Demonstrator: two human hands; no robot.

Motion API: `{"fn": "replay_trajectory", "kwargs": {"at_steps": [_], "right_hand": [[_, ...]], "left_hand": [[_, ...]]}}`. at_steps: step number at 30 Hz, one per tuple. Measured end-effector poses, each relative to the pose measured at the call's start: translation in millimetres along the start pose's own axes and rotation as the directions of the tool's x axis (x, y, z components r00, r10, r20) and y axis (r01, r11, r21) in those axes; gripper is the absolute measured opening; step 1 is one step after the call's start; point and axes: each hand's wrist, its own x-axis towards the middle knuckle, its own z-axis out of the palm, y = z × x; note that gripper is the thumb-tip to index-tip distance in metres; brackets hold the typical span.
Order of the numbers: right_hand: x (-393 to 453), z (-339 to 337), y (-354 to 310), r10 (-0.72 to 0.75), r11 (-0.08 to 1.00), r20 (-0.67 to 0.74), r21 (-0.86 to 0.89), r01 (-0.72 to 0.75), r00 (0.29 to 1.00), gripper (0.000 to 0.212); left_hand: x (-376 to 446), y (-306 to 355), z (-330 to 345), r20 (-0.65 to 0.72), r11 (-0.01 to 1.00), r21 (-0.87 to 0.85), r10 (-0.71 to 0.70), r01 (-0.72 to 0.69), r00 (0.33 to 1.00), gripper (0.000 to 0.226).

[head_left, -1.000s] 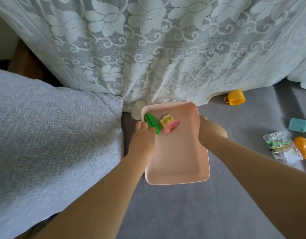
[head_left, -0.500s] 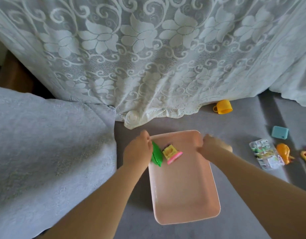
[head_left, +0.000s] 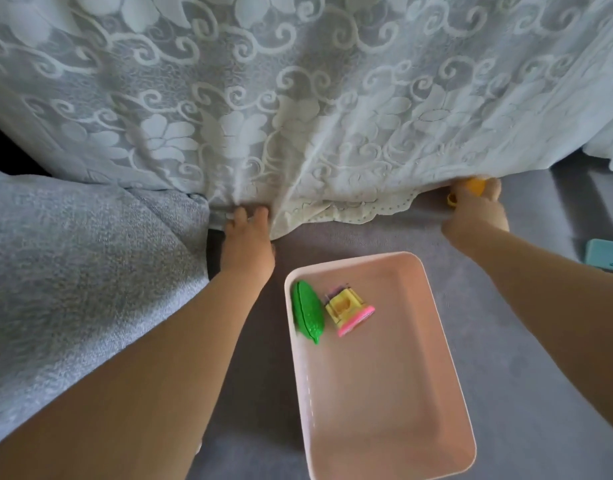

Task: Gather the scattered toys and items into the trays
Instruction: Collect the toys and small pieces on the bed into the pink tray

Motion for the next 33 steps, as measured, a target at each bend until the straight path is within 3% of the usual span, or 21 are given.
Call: {"fn": "replay_trajectory", "kwargs": {"at_steps": [2, 4, 7, 9, 13, 16, 19, 21, 23, 25, 29, 33], "right_hand": [[3, 0, 4, 0.002, 1.000, -0.011, -0.007, -0.002, 1.000, 0.053], [0, 1, 5, 0.050, 0.998, 0.071, -0.025, -0.049, 0.996, 0.047], [-13, 5, 6, 0.085, 0.996, 0.134, 0.021, -0.089, 0.987, 0.042], [-33, 6, 1, 0.052, 0.984, 0.129, 0.162, -0.073, 0.990, 0.042], [-91, -2, -16, -0.092, 0.885, -0.183, 0.436, 0.165, 0.979, 0.047], [-133, -9, -21, -0.270, 0.846, -0.274, 0.389, 0.363, 0.923, 0.050], [-152, -4, -15, -0.398, 0.857, -0.178, 0.278, 0.434, 0.900, 0.057], [-152, 0, -8, -0.429, 0.869, -0.104, 0.224, 0.441, 0.898, 0.065], [-148, 1, -2, -0.421, 0.885, -0.022, 0.207, 0.416, 0.907, 0.076], [-145, 3, 6, -0.385, 0.914, 0.051, 0.156, 0.373, 0.922, 0.079], [-146, 19, 21, -0.236, 0.971, 0.155, 0.078, 0.226, 0.959, 0.055], [-145, 33, 40, -0.202, 0.979, 0.282, 0.085, 0.185, 0.938, 0.028]], "left_hand": [[4, 0, 0, 0.022, 0.996, 0.086, 0.014, -0.016, 1.000, 0.041], [4, 1, 1, 0.059, 0.994, 0.109, 0.025, -0.032, 0.998, 0.034], [-5, 6, 1, 0.070, 0.999, 0.018, 0.030, -0.032, 0.997, 0.022], [-17, 13, -6, -0.037, 0.996, -0.079, 0.041, -0.043, 0.999, 0.015], [-52, 35, -29, -0.287, 0.949, -0.233, 0.143, -0.213, 0.947, 0.010], [-77, 55, -36, -0.274, 0.892, -0.230, 0.324, -0.389, 0.906, 0.021], [-98, 79, -39, -0.124, 0.844, -0.293, 0.433, -0.450, 0.893, 0.032], [-108, 93, -36, -0.083, 0.874, -0.190, 0.440, -0.448, 0.894, 0.042], [-112, 96, -32, -0.083, 0.913, -0.094, 0.390, -0.397, 0.917, 0.050], [-116, 94, -29, -0.081, 0.944, -0.162, 0.277, -0.287, 0.957, 0.049], [-134, 78, -11, -0.030, 0.982, -0.130, 0.134, -0.136, 0.991, 0.036], [-155, 84, 4, -0.032, 0.983, -0.007, 0.183, -0.184, 0.983, 0.044]]}}
